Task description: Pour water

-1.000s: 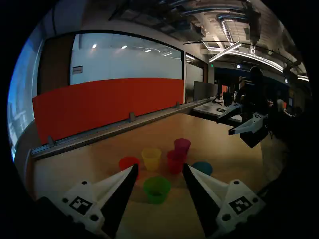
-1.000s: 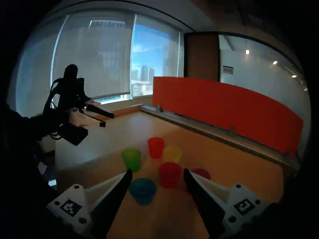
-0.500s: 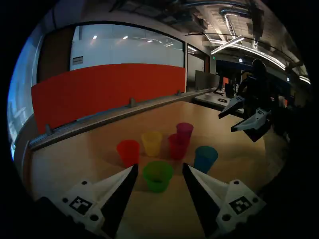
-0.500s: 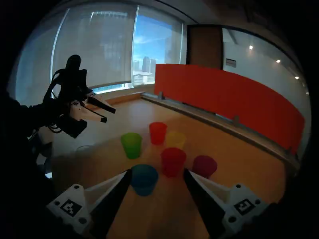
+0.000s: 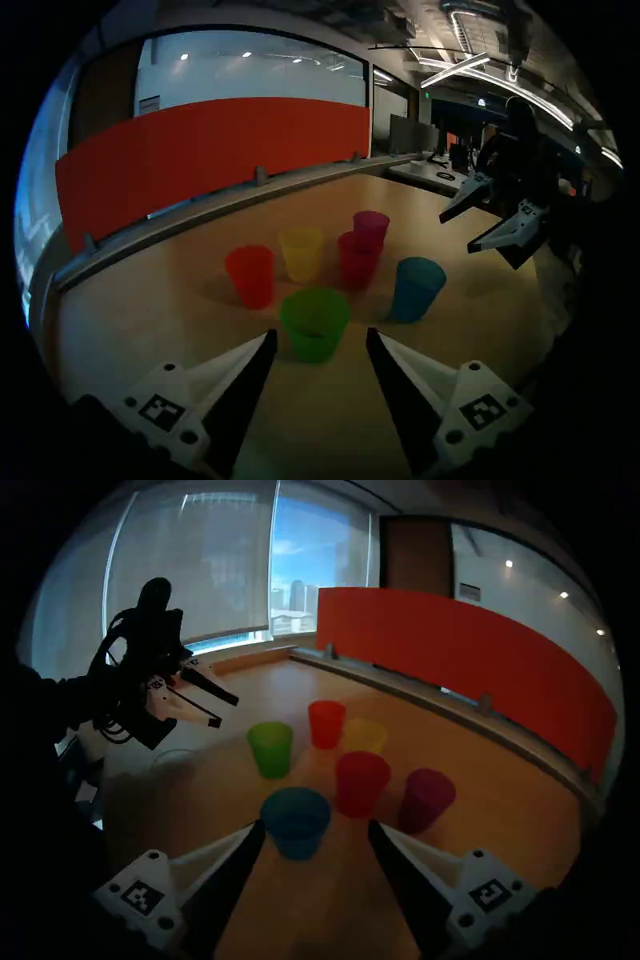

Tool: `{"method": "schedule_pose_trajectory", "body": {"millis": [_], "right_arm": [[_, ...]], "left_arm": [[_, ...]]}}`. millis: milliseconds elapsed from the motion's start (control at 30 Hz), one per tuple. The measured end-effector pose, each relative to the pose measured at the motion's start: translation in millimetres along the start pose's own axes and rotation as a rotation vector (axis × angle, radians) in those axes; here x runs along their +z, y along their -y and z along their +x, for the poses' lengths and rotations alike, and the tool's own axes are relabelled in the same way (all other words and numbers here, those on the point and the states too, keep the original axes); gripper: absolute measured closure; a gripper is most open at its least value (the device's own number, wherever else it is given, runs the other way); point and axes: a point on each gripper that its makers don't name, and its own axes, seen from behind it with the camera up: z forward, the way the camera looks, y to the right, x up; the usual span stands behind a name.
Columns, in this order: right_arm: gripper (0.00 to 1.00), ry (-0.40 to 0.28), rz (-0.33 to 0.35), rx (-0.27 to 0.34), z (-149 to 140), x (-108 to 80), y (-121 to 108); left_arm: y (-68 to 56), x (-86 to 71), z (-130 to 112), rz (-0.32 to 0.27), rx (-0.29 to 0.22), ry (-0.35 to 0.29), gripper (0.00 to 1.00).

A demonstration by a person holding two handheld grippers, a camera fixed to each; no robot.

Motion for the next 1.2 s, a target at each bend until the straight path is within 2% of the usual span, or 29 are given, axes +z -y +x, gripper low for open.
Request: {"method": "schedule_pose_trajectory", "body": {"millis": [300, 600, 900, 1200], "right_arm": [[0.0, 0.02, 0.019, 0.01, -10.5, 10.7, 5.6], [0.0, 0.046, 0.031, 0.02, -25.7, 23.8, 10.6], [0.0, 0.062, 0.049, 0.024, -33.4, 36.7, 16.0], [0.01, 0.08, 0.059, 0.003, -40.8, 53.4, 19.8]], "left_arm": [[2.4, 8.0, -14.0, -0.002, -0.006, 0.045, 0.18], [-0.5, 15.5, -27.4, -0.013, -0.004, 0.085, 0.18], [0.6, 19.9, -35.3, -0.014, 0.0, 0.108, 0.18], [2.5, 23.2, -38.7, -0.014, 0.001, 0.117, 0.18]]}}
